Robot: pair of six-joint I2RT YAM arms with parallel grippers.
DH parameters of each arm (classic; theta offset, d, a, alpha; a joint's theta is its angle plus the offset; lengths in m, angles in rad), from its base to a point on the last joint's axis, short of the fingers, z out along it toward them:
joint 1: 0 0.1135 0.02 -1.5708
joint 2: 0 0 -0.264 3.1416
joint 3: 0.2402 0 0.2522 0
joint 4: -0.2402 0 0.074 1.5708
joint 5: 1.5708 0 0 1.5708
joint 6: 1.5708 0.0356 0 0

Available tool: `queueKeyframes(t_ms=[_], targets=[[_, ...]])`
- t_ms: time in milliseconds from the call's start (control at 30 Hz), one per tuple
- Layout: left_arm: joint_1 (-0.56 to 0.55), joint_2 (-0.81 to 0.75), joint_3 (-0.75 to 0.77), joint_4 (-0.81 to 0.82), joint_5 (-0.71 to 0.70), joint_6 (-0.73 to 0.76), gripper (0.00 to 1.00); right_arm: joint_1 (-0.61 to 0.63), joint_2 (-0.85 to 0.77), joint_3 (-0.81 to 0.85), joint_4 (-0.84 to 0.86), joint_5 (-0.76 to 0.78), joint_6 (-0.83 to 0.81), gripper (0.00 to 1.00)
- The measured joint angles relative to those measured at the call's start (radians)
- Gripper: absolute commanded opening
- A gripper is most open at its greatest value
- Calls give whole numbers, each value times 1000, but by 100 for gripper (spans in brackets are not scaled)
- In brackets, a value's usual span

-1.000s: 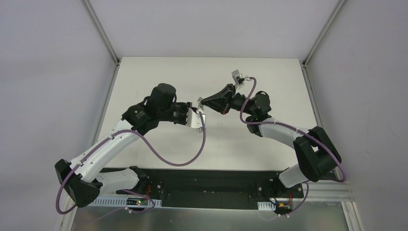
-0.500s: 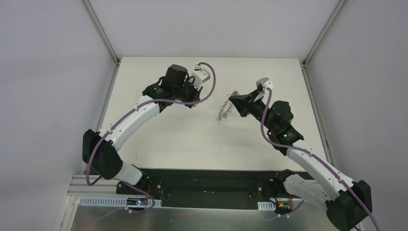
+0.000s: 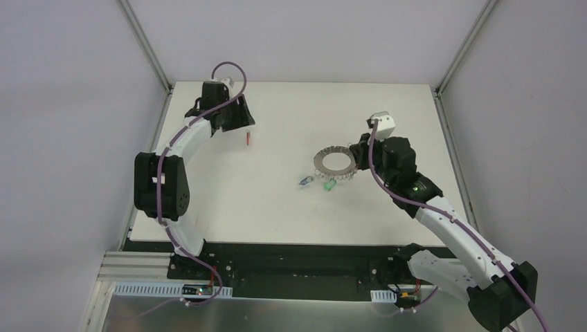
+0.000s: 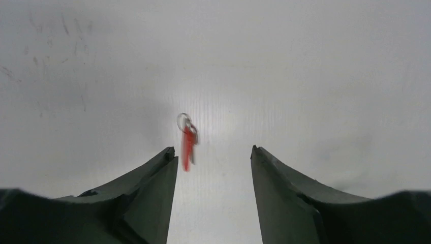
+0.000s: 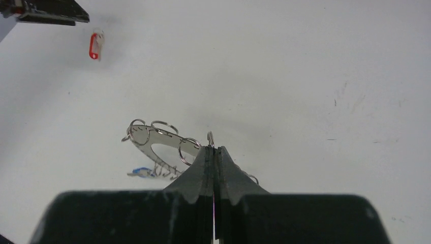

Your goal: Remove the keys from the keyring

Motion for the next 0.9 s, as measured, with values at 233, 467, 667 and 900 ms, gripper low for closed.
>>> queueKeyframes(t_ms=[233,467,667,900], targets=[[57,-47,-122,104,-15,-76,99,-76,96,88,-56,52,5,0],[51,-293,-230,86,-1,-93,99,-219,312,251,-54,51,25,70],[53,-463,-210,-19,-2,-126,99,-257,393,338,-40,98,59,99],[53,-547,-137,-183,-100,-104,99,-257,335,455,-106,192,148,99]])
